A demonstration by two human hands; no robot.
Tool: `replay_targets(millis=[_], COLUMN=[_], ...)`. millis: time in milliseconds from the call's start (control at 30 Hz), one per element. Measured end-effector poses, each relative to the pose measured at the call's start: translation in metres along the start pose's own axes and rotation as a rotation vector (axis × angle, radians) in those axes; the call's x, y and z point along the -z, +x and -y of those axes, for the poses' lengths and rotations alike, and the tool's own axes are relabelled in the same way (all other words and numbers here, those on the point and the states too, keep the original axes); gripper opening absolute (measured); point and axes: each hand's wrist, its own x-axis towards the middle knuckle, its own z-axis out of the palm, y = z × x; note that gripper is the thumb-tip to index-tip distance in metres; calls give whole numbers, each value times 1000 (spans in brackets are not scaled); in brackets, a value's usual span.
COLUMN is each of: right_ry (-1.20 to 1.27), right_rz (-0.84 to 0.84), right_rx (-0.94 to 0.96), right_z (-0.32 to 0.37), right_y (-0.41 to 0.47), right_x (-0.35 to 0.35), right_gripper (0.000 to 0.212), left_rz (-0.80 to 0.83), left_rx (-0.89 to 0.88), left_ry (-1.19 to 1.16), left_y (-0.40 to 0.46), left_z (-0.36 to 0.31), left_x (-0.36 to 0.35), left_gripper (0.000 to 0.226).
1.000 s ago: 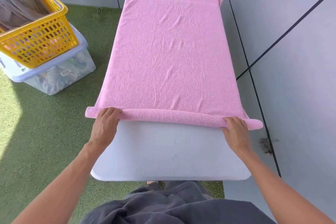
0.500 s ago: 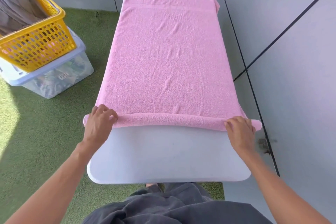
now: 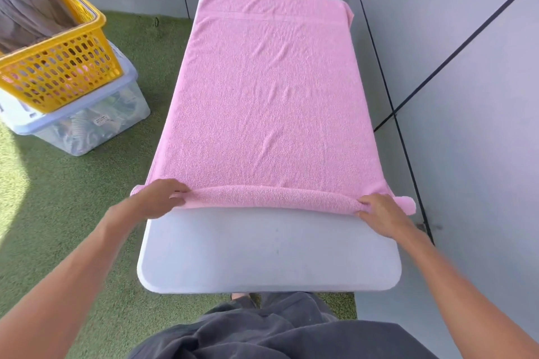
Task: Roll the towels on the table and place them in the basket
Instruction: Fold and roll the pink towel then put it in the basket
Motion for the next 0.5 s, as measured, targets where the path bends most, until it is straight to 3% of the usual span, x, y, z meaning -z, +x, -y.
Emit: replay_targets(millis=[67, 100, 200, 267, 367, 500], right_ry=[107, 162, 255, 185, -85, -136], right_rz=[102, 60, -316, -459, -505, -436], right_rx=[-53, -69, -61, -23, -14, -27], right_z=[0, 1, 6, 10, 14, 23], right_y=[1, 2, 2, -6, -19, -18], right_x=[8, 8, -6, -22, -44, -43], right_gripper=[19, 24, 28, 16, 18, 41], left_rz=[64, -14, -499, -669, -698, -588], left_rx=[33, 35, 29, -32, -119, -149], left_ry=[-49, -88, 7, 109, 84, 107], left_y=[4, 6, -1, -12, -21, -13], left_z=[-1, -3, -14, -20, -22, -19], left_x=[4, 2, -16, -35, -56, -60], left_gripper=[34, 31, 15, 13, 27, 48])
